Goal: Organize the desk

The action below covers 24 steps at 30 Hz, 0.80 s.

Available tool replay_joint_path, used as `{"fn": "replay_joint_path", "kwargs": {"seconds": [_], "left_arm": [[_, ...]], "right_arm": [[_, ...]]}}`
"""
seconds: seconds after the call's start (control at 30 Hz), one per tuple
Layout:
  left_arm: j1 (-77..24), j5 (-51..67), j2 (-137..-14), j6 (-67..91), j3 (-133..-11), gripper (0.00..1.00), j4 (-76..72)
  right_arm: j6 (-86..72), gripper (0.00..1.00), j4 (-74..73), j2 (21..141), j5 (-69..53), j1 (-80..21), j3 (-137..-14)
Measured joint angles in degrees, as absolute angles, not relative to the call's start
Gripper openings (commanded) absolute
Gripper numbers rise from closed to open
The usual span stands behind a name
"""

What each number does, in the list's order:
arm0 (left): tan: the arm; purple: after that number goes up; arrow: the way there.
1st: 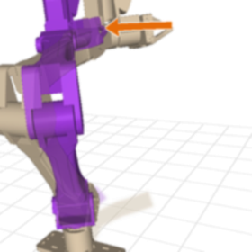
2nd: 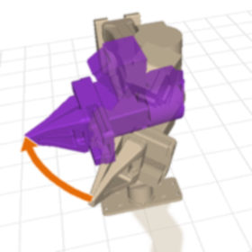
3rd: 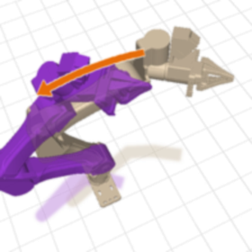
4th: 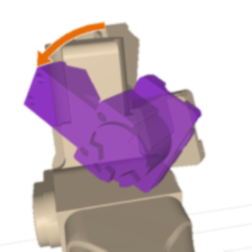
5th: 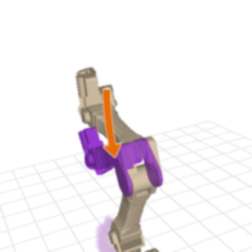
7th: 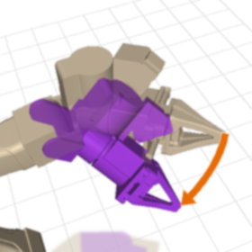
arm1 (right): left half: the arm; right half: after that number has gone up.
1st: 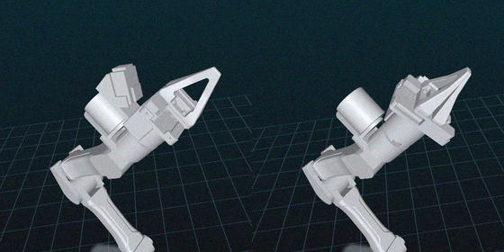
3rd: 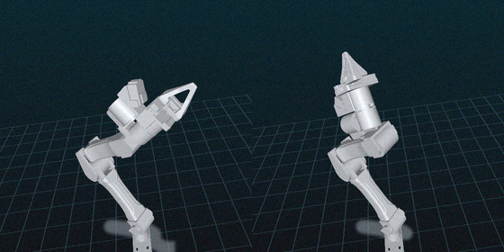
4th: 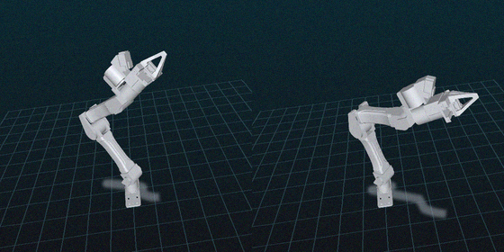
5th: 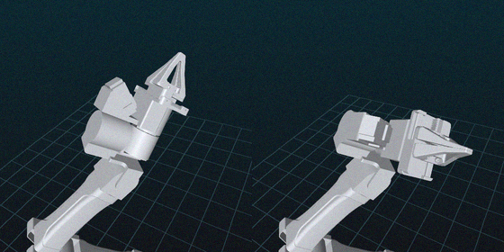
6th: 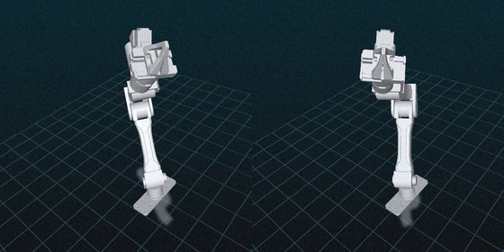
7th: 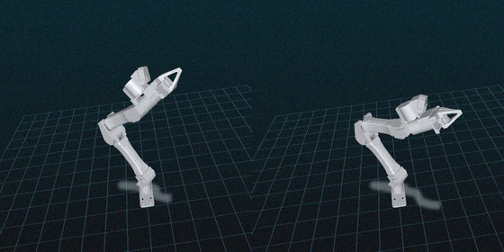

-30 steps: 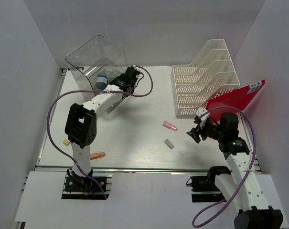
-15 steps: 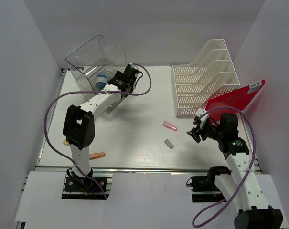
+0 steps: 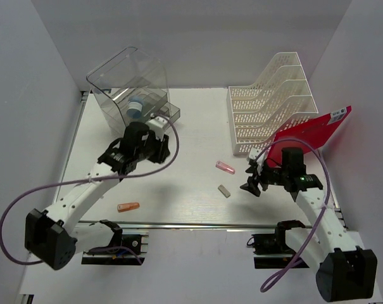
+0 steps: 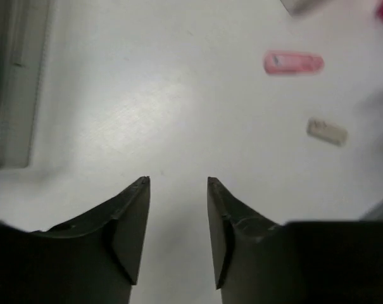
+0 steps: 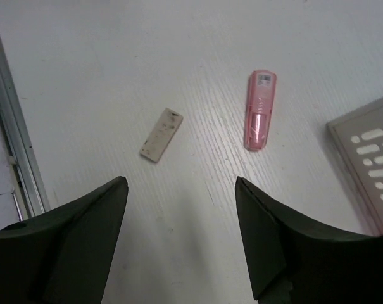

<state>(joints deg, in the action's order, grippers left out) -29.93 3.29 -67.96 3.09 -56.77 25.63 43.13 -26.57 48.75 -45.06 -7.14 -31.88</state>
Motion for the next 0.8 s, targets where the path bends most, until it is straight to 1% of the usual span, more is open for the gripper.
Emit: {"fn": "replay_joint_path", "kwargs": {"seconds": [0.03, 0.07, 0.17, 0.27, 0.37, 0.4, 0.53, 0.7, 0.8], "left_arm": [[-29.93, 6.55, -66.15, 3.09, -54.0, 0.59, 24.75], [-29.95, 9.54, -64.51, 3.31, -50.89, 0.61, 23.4], [-29.93, 14.96, -60.64, 3.2, -43.79, 0.72, 20.86], [-29.95, 17.74, -55.86, 2.98, -38.41, 0.76, 19.0], [-29.93, 18.46, -53.32, 2.44, -38.04, 0.78, 17.26], [-29.93, 18.44, -52.62, 2.39, -38.04, 0.84, 16.27], [-29.93, 18.41, -50.3, 2.28, -38.04, 0.85, 14.74], [-29.93, 17.32, -48.53, 2.13, -37.87, 0.86, 14.5], [-29.93, 16.51, -47.59, 2.11, -37.85, 0.86, 14.41]], "right_arm": [[43.66, 0.76, -26.85, 50.11, -45.25, -8.08, -32.27], [43.99, 0.76, -26.96, 51.79, -45.34, -9.43, -32.97], [43.57, 0.76, -26.83, 56.4, -44.12, -12.71, -35.48], [41.82, 0.75, -25.21, 60.77, -40.01, -17.47, -38.0], [39.66, 0.74, -23.7, 65.01, -34.92, -21.12, -40.29], [39.0, 0.74, -23.29, 66.59, -33.23, -22.15, -41.21], [35.7, 0.76, -22.72, 73.3, -27.09, -25.12, -46.57], [31.83, 0.75, -22.31, 81.76, -19.94, -27.9, -54.76], [30.26, 0.74, -22.13, 85.36, -16.73, -29.43, -57.01]]}}
